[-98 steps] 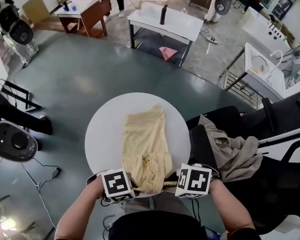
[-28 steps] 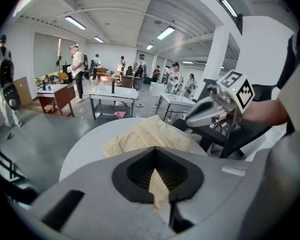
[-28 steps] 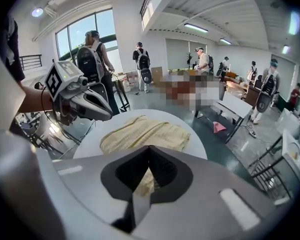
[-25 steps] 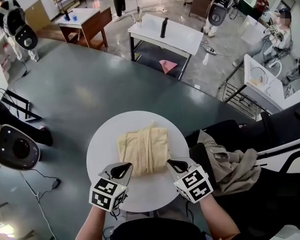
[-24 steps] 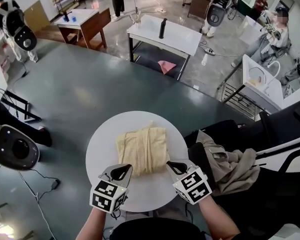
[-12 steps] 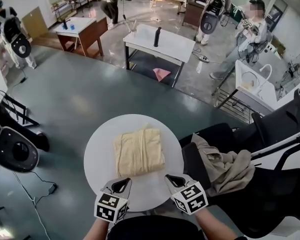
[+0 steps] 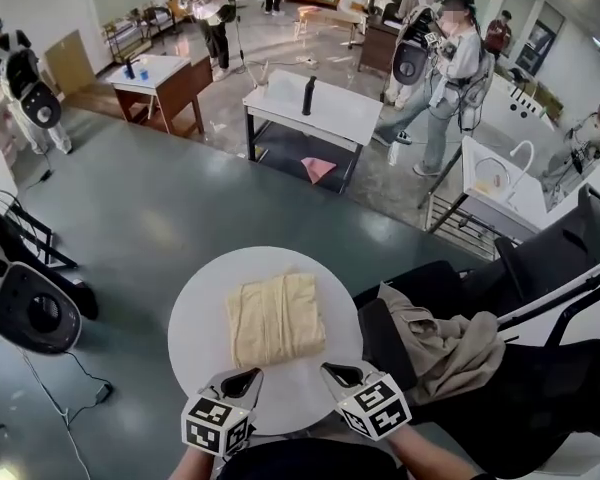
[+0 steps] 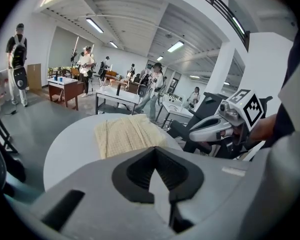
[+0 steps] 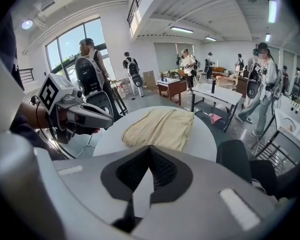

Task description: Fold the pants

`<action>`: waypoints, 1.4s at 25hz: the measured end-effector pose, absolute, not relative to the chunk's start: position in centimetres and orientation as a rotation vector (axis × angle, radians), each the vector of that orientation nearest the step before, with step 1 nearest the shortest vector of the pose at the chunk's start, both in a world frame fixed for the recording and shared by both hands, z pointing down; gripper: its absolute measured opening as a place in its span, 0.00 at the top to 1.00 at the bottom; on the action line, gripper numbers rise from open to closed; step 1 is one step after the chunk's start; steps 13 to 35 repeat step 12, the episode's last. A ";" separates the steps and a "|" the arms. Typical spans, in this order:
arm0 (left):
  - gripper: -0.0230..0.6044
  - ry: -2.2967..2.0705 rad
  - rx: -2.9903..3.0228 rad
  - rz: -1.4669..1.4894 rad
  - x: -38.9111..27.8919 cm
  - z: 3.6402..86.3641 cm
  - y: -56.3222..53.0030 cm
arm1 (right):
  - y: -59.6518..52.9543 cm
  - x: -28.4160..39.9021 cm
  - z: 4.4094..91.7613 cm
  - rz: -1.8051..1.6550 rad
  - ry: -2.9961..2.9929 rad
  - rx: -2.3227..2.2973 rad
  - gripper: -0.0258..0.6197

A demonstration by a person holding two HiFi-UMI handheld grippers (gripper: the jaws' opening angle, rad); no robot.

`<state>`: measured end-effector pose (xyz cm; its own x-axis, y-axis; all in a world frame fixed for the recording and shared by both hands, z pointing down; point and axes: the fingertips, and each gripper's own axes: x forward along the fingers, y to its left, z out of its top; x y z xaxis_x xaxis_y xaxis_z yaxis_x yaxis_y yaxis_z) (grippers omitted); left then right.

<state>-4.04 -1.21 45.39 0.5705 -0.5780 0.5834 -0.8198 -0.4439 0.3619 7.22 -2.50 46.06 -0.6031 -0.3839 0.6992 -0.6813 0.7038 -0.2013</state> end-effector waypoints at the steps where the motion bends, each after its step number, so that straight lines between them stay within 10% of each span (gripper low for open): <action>1: 0.96 -1.106 2.174 0.472 -4.2 45.0 -1.1 | -2.3 7.3 45.7 0.619 -2.278 0.806 0.96; 35: 0.96 -1.076 2.180 0.423 -4.6 42.9 1.1 | -2.9 6.8 42.1 0.603 -2.342 0.799 0.96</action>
